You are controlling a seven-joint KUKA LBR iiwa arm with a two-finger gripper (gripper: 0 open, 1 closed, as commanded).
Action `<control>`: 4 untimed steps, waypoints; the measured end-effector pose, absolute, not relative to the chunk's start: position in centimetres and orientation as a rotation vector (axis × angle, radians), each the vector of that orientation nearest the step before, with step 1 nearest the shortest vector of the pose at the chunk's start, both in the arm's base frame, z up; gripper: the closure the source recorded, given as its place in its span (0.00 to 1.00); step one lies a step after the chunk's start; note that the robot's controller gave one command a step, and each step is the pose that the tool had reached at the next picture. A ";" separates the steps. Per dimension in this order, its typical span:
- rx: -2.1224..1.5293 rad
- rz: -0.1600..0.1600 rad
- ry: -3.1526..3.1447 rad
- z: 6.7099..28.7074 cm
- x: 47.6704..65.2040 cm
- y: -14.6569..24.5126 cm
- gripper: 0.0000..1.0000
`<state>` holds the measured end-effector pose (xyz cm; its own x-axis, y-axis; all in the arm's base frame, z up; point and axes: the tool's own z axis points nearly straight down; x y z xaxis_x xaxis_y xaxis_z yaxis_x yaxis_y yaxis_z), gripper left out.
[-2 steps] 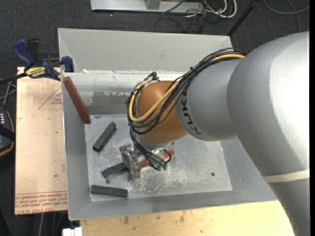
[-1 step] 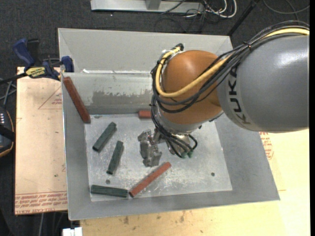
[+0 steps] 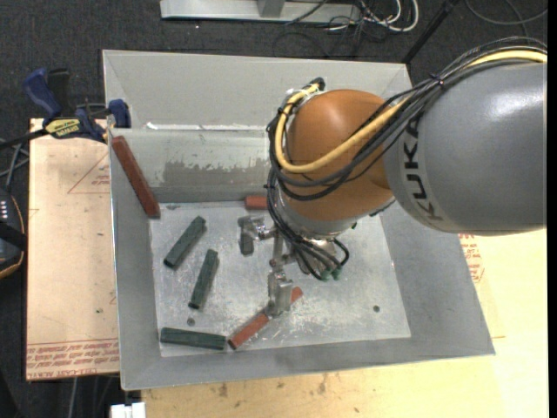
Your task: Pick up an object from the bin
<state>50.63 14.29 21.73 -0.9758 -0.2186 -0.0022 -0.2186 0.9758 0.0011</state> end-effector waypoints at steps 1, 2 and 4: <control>-0.345 0.002 3.121 21.7 50.6 14.3 0.00; -0.477 0.004 3.097 19.9 51.0 13.7 0.00; -0.879 0.002 3.013 7.1 50.5 9.8 1.00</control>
Offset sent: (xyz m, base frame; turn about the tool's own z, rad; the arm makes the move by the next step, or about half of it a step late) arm 0.0116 -0.0400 -0.1055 -0.4013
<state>50.46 9.76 7.05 -0.8432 -0.5375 -0.0033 -0.5376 0.8432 0.0005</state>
